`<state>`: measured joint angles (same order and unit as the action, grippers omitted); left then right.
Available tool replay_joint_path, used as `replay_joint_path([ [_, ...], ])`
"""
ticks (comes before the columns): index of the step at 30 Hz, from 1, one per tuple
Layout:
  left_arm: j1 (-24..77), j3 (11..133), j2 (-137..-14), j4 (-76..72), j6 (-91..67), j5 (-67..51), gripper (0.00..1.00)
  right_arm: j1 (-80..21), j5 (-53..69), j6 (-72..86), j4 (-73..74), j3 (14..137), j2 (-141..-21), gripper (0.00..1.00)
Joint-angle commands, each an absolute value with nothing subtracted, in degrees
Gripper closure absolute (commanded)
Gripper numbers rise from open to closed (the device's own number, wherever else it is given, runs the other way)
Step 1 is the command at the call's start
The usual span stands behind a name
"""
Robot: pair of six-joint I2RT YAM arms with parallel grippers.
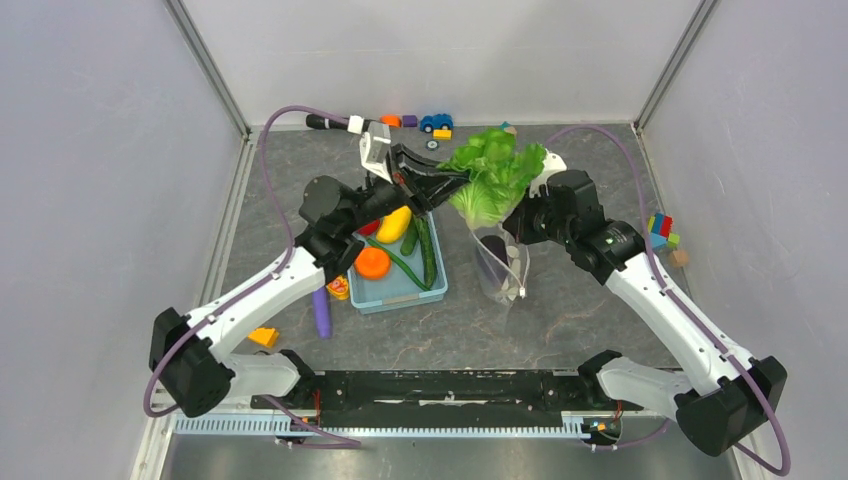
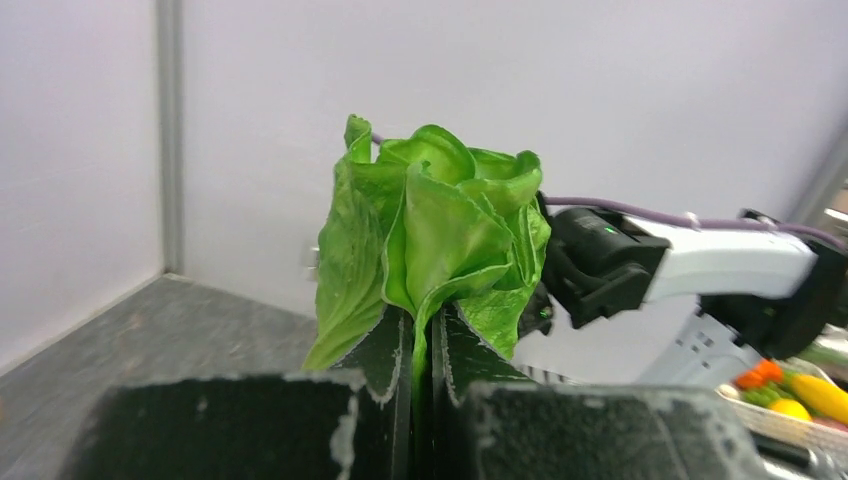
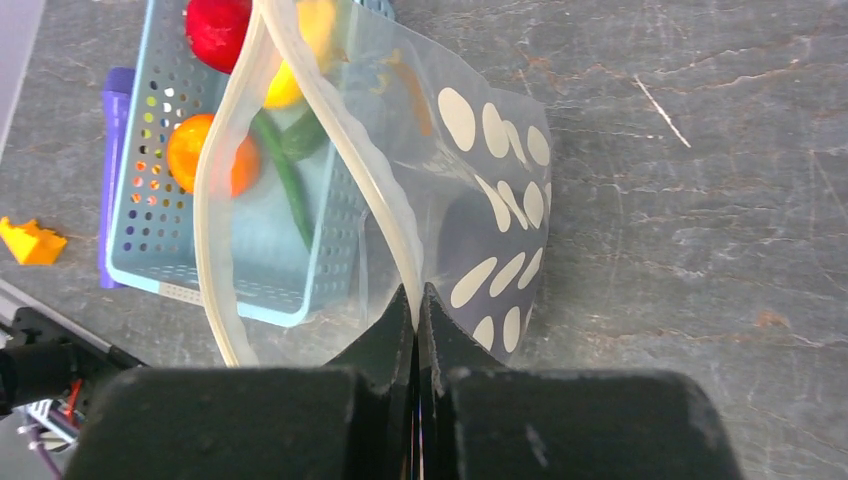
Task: Place the food in the zip-top bag and seal the zipper
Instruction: Place the fake vegetable in the zipper food storage bag.
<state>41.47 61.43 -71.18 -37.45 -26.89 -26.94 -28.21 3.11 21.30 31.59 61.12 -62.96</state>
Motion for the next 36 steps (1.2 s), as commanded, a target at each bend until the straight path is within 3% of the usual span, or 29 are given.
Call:
replay_joint_path([
  [1, 42.1, 59.7, -74.1, -56.1, -33.8, -34.9, 0.98, -28.0, 7.1, 25.1, 28.2, 60.8, -61.5, 1.00],
  [13, 42.1, 52.1, -81.3, -67.5, -30.9, -37.3, 0.98, -27.7, 11.0, 26.9, 27.1, 60.5, -61.2, 1.00],
  [29, 42.1, 45.8, -83.5, -61.6, -20.8, -28.7, 0.98, -26.8, 17.4, 28.8, 23.9, 60.0, -59.5, 1.00],
  [36, 42.1, 42.3, -78.7, -54.5, -14.1, -23.3, 0.98, -26.0, 17.2, 28.8, 23.9, 59.5, -58.4, 1.00],
])
